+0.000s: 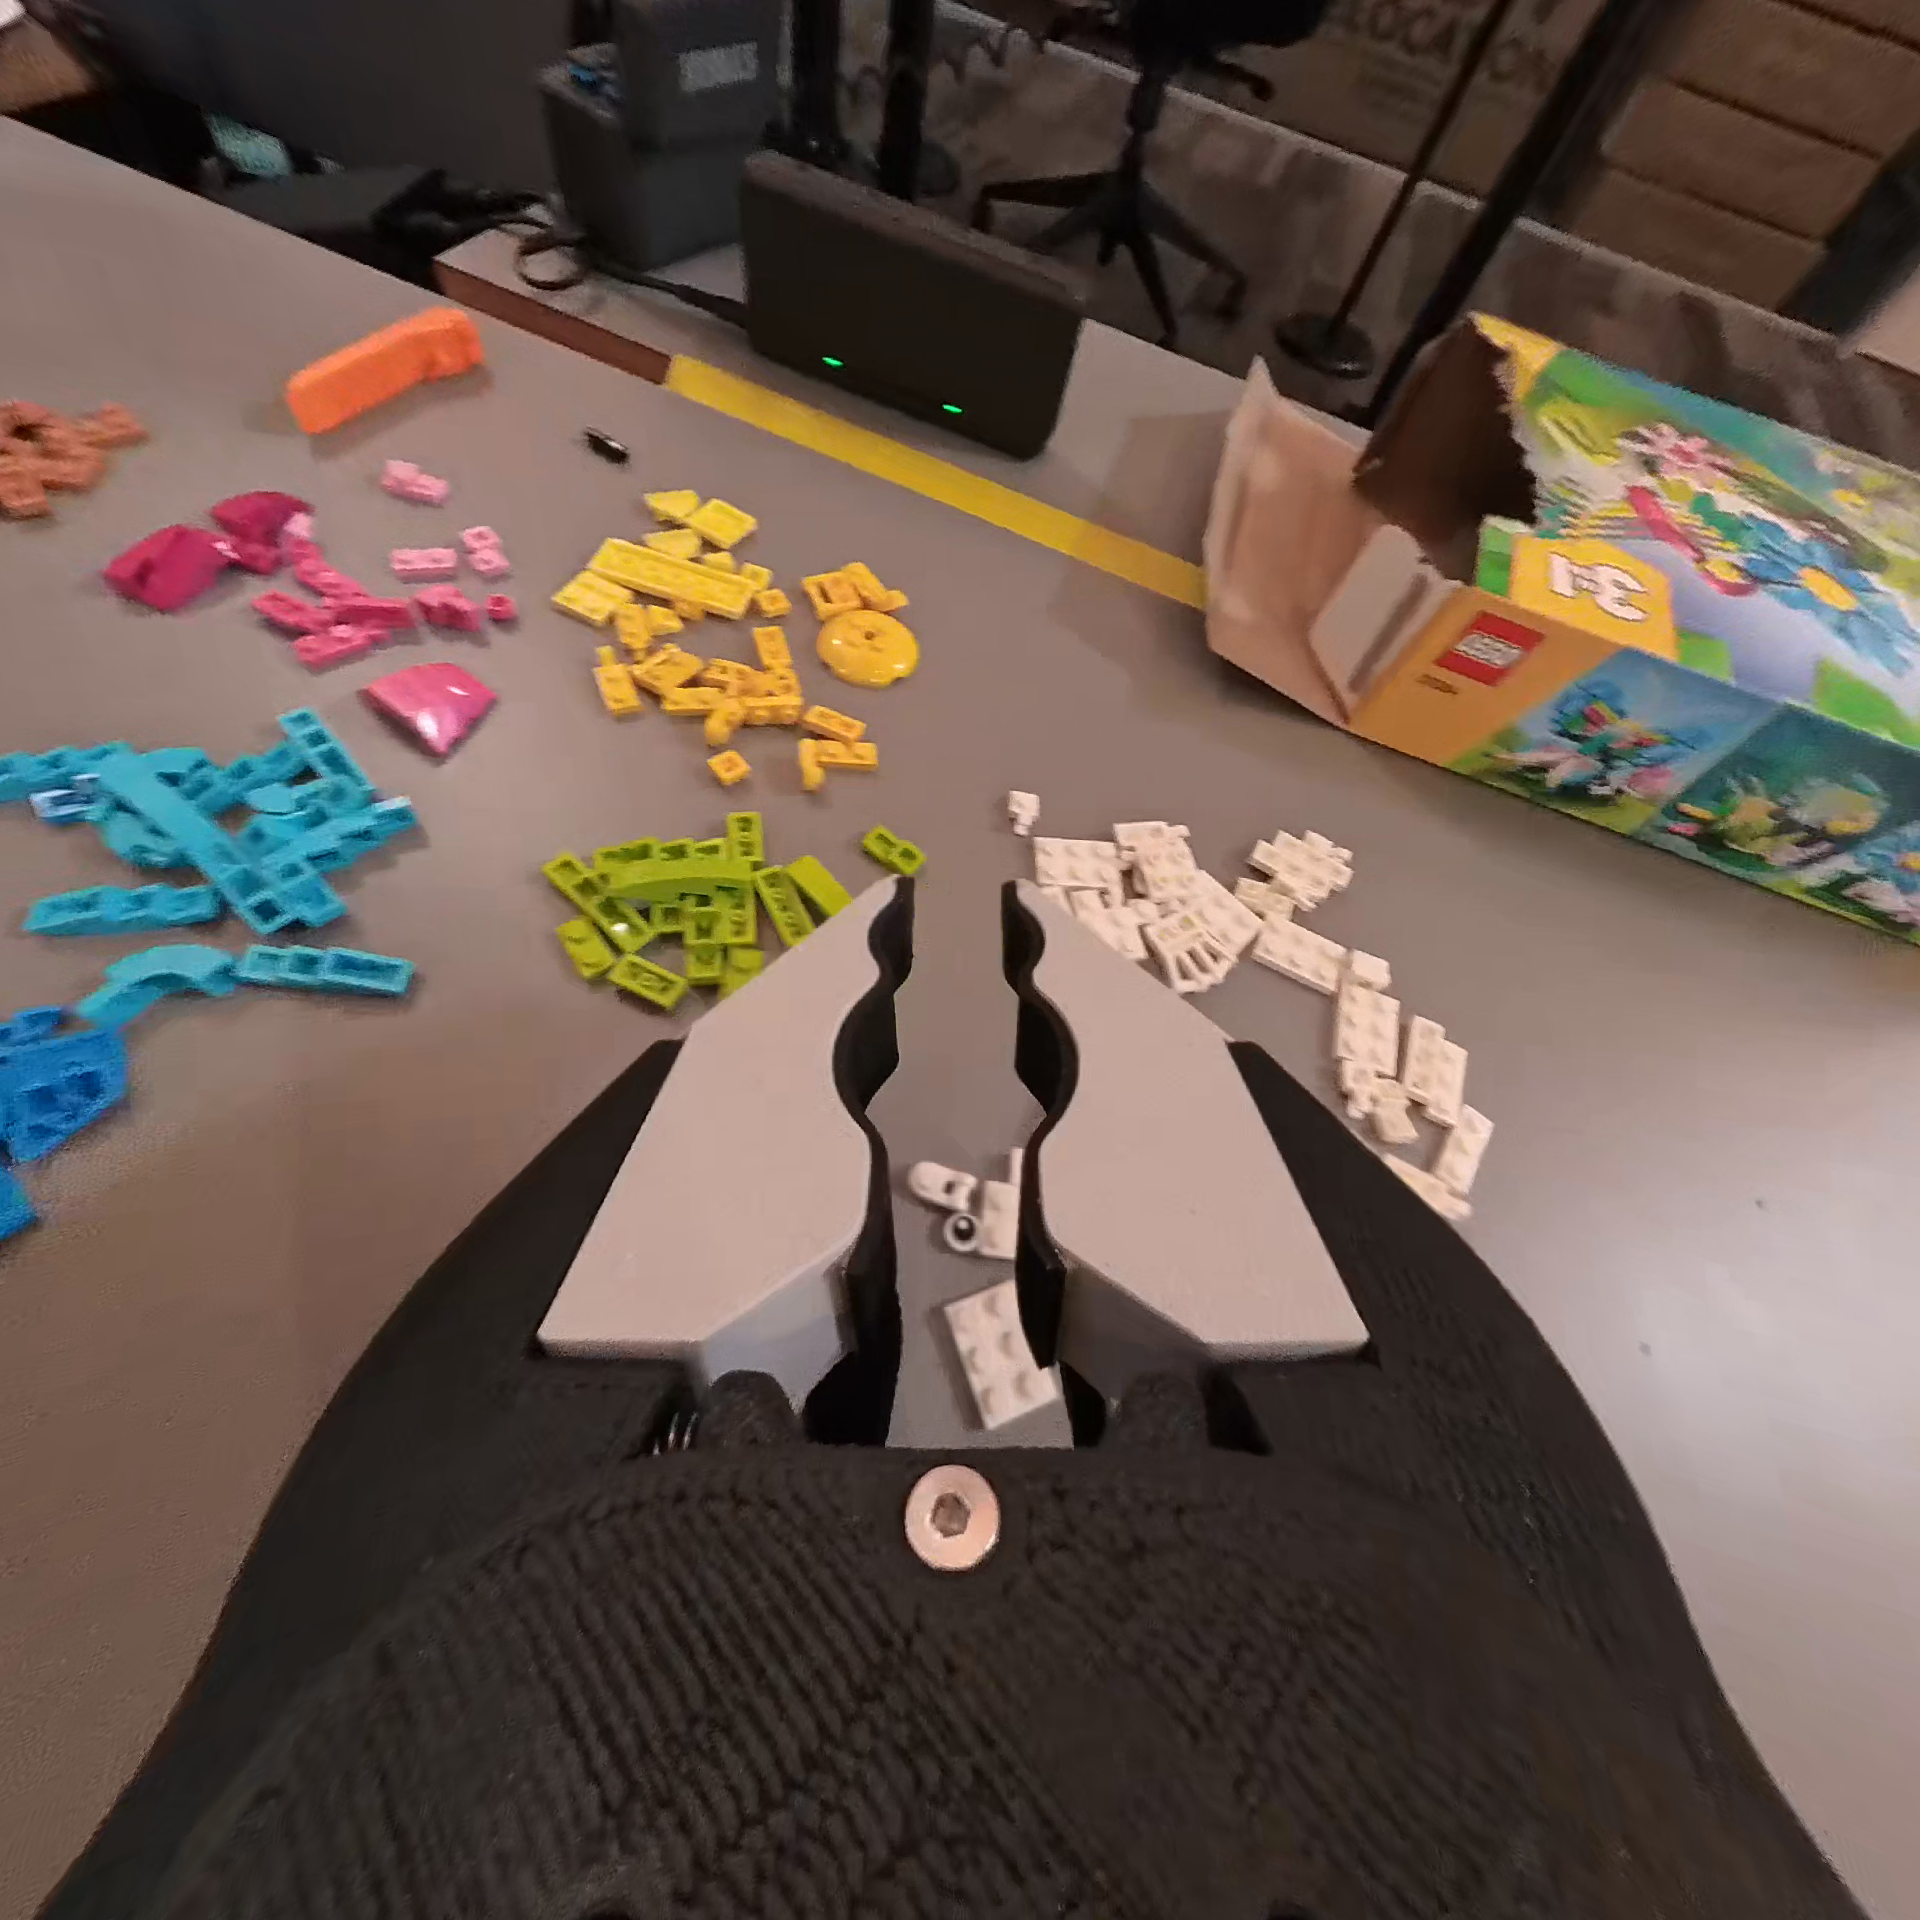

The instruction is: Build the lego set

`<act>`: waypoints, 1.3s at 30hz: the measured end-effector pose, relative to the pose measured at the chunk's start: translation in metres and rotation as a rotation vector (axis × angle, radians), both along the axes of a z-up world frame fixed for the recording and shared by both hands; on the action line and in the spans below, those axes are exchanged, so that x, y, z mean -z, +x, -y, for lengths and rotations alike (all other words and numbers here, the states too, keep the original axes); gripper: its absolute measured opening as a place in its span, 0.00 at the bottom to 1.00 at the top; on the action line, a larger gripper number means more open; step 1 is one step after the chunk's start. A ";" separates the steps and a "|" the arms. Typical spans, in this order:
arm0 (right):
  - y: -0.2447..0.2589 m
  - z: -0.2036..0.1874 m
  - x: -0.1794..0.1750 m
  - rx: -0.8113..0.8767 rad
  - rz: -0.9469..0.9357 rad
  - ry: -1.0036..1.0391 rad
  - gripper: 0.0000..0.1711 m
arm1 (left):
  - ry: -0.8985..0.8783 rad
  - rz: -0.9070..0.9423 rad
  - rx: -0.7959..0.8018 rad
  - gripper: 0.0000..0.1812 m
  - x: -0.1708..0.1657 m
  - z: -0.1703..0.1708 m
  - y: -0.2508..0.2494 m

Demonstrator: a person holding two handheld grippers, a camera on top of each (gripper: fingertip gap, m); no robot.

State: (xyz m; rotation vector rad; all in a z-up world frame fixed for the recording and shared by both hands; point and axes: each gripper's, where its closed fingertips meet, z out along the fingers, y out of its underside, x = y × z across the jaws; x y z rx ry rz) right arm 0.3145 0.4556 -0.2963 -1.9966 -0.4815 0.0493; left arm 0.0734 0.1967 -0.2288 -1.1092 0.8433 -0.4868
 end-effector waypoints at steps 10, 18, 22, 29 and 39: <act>0.032 -0.004 0.000 0.097 0.040 0.117 0.10 | -0.032 0.006 0.016 0.00 0.002 0.000 0.001; 0.033 -0.005 0.002 0.101 0.007 0.132 0.07 | -0.035 0.001 0.026 0.00 0.003 0.002 0.002; 0.034 -0.006 0.000 0.106 0.015 0.152 0.06 | -0.035 -0.003 0.032 0.00 0.003 0.003 0.003; 0.035 -0.006 0.002 0.105 0.012 0.148 0.06 | -0.038 -0.008 0.033 0.00 0.004 0.003 0.004; 0.035 -0.007 0.004 0.107 0.021 0.148 0.05 | -0.039 -0.012 0.038 0.00 0.004 0.004 0.006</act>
